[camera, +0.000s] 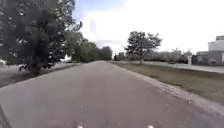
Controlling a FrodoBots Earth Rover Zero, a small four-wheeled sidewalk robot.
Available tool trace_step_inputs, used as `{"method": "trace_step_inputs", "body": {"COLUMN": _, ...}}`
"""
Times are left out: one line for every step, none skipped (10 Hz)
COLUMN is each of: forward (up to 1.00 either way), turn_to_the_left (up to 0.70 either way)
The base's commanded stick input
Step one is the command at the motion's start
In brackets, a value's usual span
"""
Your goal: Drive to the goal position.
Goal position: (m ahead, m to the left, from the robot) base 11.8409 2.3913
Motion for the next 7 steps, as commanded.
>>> {"method": "trace_step_inputs", "body": {"forward": 0.70, "turn_to_the_left": 0.00}}
{"method": "trace_step_inputs", "body": {"forward": 0.70, "turn_to_the_left": 0.00}}
{"method": "trace_step_inputs", "body": {"forward": 0.70, "turn_to_the_left": 0.00}}
{"method": "trace_step_inputs", "body": {"forward": 0.70, "turn_to_the_left": 0.00}}
{"method": "trace_step_inputs", "body": {"forward": 0.70, "turn_to_the_left": 0.00}}
{"method": "trace_step_inputs", "body": {"forward": 0.70, "turn_to_the_left": 0.00}}
{"method": "trace_step_inputs", "body": {"forward": 0.70, "turn_to_the_left": 0.00}}
